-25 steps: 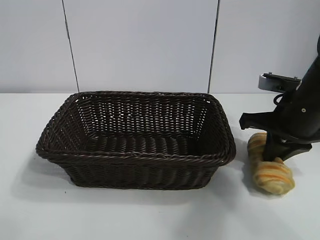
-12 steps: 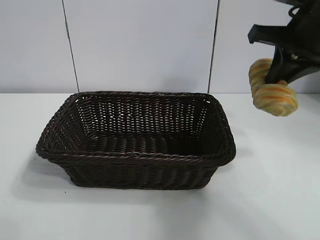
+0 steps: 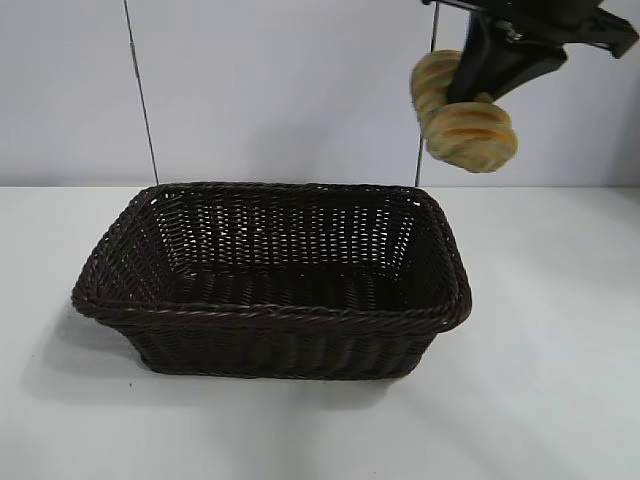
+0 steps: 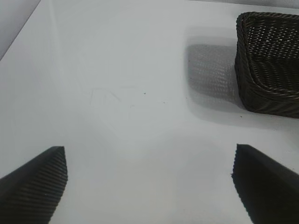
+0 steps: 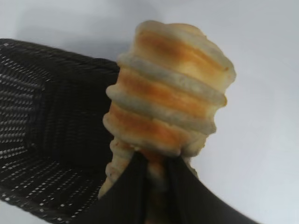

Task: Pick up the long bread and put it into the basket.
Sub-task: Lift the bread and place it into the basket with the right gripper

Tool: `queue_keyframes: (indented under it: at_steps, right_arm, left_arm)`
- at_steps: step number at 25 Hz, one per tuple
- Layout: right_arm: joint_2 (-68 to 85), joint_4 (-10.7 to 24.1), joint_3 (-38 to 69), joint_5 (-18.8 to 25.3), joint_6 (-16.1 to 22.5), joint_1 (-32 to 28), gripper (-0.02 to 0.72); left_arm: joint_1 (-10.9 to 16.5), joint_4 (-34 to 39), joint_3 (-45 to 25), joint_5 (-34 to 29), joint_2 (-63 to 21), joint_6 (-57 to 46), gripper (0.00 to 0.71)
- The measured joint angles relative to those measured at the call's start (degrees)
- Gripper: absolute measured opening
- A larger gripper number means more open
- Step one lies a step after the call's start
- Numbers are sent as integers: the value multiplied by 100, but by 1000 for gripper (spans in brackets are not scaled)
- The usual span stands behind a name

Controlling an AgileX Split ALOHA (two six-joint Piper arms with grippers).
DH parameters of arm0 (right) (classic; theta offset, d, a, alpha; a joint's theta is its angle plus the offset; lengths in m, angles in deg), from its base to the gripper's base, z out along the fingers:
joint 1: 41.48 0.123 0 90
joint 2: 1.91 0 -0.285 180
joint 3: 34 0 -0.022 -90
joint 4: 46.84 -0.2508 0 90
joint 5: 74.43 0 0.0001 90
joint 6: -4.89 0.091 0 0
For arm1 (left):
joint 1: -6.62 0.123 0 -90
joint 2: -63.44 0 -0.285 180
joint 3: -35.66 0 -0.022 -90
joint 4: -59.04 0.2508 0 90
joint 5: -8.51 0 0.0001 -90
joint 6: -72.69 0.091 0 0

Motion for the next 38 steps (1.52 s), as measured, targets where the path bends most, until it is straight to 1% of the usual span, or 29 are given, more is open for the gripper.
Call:
queue_keyframes:
  at_steps: [2, 4, 5, 6, 7, 9, 12, 14, 22, 24, 26, 27, 29, 30, 31, 32, 34, 36, 38]
  right_arm:
    - [-114, -38, 0, -52, -1418, 138, 62]
    - [-194, -259, 0, -130, -2454, 203, 62]
    - [-234, -424, 0, -200, -2884, 214, 62]
    - [-279, -574, 0, -264, -3209, 221, 61]
    - [-322, -671, 0, -354, -3406, 226, 61]
    - [-468, -818, -4, -526, -3659, 228, 61]
    - [-781, -907, -20, -676, -3742, 232, 61]
    - [-1027, -941, -22, -687, -3757, 232, 59]
    - [-1725, -1116, -22, -978, -3695, 232, 47]
    - [-1760, -1166, -27, -995, -3671, 232, 59]
    - [-1768, -1206, -41, -995, -3664, 232, 125]
    - [-1768, -1223, -40, -989, -3654, 232, 199]
    - [-1768, -1237, -40, -990, -3653, 232, 408]
    - [-1768, -1241, -40, -984, -3650, 232, 496]
    - [-1762, -1241, -40, -980, -3650, 232, 576]
    - [-1747, -1241, -40, -980, -3650, 232, 624]
    - [-1682, -1256, -62, -971, -3592, 232, 666]
    - [-1576, -1270, -157, -947, -3400, 232, 684]
    - [-1455, -1286, -366, -924, -2965, 232, 686]
  left_arm:
    - [0, 0, 0, 0, 0, 0, 694]
    - [0, 0, 0, 0, 0, 0, 694]
    - [0, 0, 0, 0, 0, 0, 694]
    - [0, 0, 0, 0, 0, 0, 694]
    - [0, 0, 0, 0, 0, 0, 694]
    - [0, 0, 0, 0, 0, 0, 694]
    - [0, 0, 0, 0, 0, 0, 694]
    - [0, 0, 0, 0, 0, 0, 694]
    - [0, 2, 0, 0, 0, 0, 694]
    - [0, 2, 0, 0, 0, 0, 694]
    - [0, 2, 0, 0, 0, 0, 694]
    - [0, 2, 0, 0, 0, 0, 694]
    - [0, 2, 0, 0, 0, 0, 694]
    - [0, 2, 0, 0, 0, 0, 694]
    - [0, 2, 0, 0, 0, 0, 694]
    - [0, 2, 0, 0, 0, 0, 694]
    - [0, 2, 0, 0, 0, 0, 694]
    - [0, 2, 0, 0, 0, 0, 694]
    - [0, 2, 0, 0, 0, 0, 694]
